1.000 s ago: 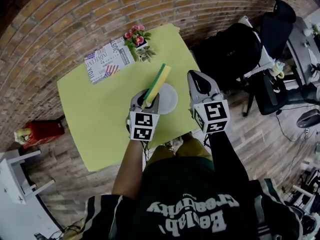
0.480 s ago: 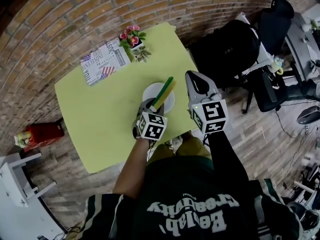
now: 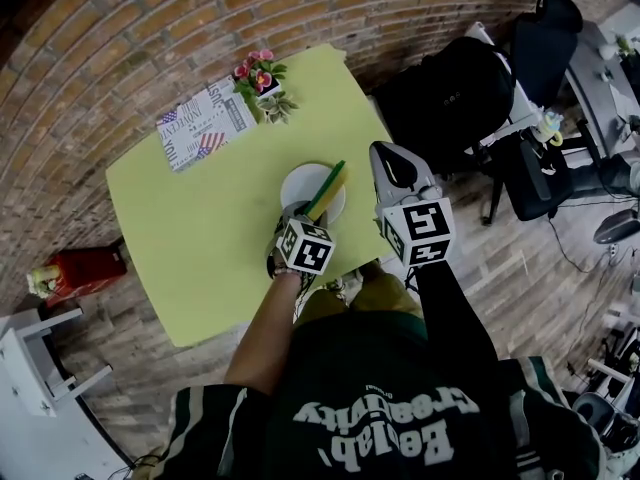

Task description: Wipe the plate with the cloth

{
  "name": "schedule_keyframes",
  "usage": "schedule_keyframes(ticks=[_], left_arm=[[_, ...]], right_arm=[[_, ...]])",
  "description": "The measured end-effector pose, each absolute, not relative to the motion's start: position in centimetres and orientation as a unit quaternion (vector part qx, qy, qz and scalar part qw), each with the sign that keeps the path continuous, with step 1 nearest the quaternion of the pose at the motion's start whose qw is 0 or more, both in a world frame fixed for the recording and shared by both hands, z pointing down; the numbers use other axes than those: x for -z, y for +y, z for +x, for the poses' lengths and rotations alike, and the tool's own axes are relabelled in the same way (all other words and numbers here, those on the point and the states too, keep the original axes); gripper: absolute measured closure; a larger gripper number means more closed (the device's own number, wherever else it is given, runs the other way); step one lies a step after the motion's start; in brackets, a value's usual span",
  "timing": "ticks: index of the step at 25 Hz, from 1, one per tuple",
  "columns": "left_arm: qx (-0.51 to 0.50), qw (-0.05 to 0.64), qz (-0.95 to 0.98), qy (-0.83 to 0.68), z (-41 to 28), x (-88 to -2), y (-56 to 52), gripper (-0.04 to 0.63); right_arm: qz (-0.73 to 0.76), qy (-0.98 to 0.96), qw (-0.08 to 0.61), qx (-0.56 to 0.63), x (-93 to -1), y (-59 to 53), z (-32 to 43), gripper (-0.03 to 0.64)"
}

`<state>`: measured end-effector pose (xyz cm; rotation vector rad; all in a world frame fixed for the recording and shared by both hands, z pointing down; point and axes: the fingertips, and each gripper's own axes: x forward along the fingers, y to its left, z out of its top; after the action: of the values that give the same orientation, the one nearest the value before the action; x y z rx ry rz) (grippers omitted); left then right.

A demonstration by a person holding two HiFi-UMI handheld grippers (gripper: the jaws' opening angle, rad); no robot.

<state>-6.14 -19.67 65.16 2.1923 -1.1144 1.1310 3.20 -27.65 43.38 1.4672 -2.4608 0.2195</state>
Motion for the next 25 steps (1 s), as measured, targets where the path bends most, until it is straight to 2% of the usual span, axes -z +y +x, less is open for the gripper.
schedule_keyframes(ticks=[17, 25], left_arm=[[-0.383, 0.275, 0.716, -0.515, -16.7, -64.9, -20.3, 0.463], [-0.370, 0.259, 0.718, -0.529, -16.4, -63.7, -20.6, 0.462]], right_arm=[[0.482, -0.862, 0.137, -0.074, -43.6, -27.4, 1.0, 0.603], [0.482, -0.862, 0.137, -0.072, -43.6, -27.0, 1.2, 0.603]])
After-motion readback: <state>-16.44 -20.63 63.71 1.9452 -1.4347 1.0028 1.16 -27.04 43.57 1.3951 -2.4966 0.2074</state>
